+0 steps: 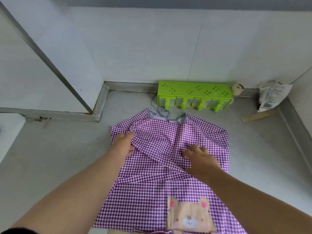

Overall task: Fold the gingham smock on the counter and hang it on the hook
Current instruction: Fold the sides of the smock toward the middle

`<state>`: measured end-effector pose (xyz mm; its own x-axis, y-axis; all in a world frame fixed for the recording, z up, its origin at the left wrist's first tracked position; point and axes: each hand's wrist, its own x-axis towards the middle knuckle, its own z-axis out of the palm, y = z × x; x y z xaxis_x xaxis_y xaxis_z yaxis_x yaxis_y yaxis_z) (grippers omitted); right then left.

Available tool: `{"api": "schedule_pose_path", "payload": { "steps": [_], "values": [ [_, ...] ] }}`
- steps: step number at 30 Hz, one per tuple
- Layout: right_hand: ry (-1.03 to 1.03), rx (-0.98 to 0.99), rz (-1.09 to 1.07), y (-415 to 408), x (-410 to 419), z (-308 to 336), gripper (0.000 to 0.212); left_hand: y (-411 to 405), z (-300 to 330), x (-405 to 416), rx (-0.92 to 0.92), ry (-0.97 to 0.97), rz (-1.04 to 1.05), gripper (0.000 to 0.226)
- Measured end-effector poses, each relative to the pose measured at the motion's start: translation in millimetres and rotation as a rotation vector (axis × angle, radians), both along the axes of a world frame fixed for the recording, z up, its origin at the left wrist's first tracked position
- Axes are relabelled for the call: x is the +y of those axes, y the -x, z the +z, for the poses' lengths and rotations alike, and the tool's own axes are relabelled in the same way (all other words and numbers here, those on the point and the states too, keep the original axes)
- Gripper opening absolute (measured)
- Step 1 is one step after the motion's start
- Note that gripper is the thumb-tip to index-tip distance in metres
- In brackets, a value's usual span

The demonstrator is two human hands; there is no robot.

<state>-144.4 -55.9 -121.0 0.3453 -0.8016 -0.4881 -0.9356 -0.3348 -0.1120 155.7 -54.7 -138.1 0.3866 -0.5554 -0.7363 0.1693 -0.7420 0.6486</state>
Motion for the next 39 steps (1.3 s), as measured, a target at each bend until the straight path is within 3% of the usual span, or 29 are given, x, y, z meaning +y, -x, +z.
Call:
{"api": "schedule_pose_path", "payload": {
  "steps": [2, 8, 10, 13, 16, 19, 24, 26, 30, 34, 39],
  "values": [
    [0.002, -0.002, -0.005, -0.5, 0.6, 0.9, 0.062, 0.0, -5.5, -1.0, 0.011, 0.013, 0.035, 0.053],
    [0.012, 0.019, -0.016, -1.9, 0.8, 6.2, 0.085, 7.0, 2.2, -3.3, 0.111, 0.021, 0.038, 0.03],
    [0.014, 0.024, -0.045, 0.0, 1.1, 7.9, 0.088, -0.4, 7.2, -0.8, 0.055, 0.024, 0.066, 0.029],
    [-0.007, 0.053, -0.074, 5.1, -1.2, 9.7, 0.09, -18.7, 13.7, 8.9, -0.152, -0.002, -0.017, 0.01],
    [-0.006, 0.078, -0.061, 8.6, -3.8, 10.4, 0.098, -35.8, 19.9, 28.7, -0.4, -0.069, -0.192, 0.019],
    [-0.011, 0.095, -0.032, 9.4, -7.1, 11.6, 0.104, -45.8, 14.0, 42.4, -0.482, -0.132, -0.318, 0.027],
    [-0.009, 0.129, -0.003, 10.8, -7.3, 9.5, 0.118, -55.7, 6.4, 58.6, -0.633, -0.368, -0.613, 0.065],
    [-0.013, 0.139, -0.004, 10.4, -7.2, 7.4, 0.121, -57.4, 3.0, 63.4, -0.665, -0.384, -0.668, 0.065],
    [-0.016, 0.136, 0.04, 9.6, -8.1, 6.2, 0.115, -61.2, -7.4, 60.9, -0.523, -0.348, -0.447, 0.076],
    [-0.01, 0.127, 0.147, 11.1, -6.3, 5.6, 0.102, -59.0, -9.0, 56.2, -0.506, -0.261, -0.395, 0.038],
    [-0.019, 0.108, 0.195, 14.7, -1.5, 4.3, 0.098, -56.3, -9.4, 53.9, -0.396, -0.273, -0.222, 0.026]
  ]
}}
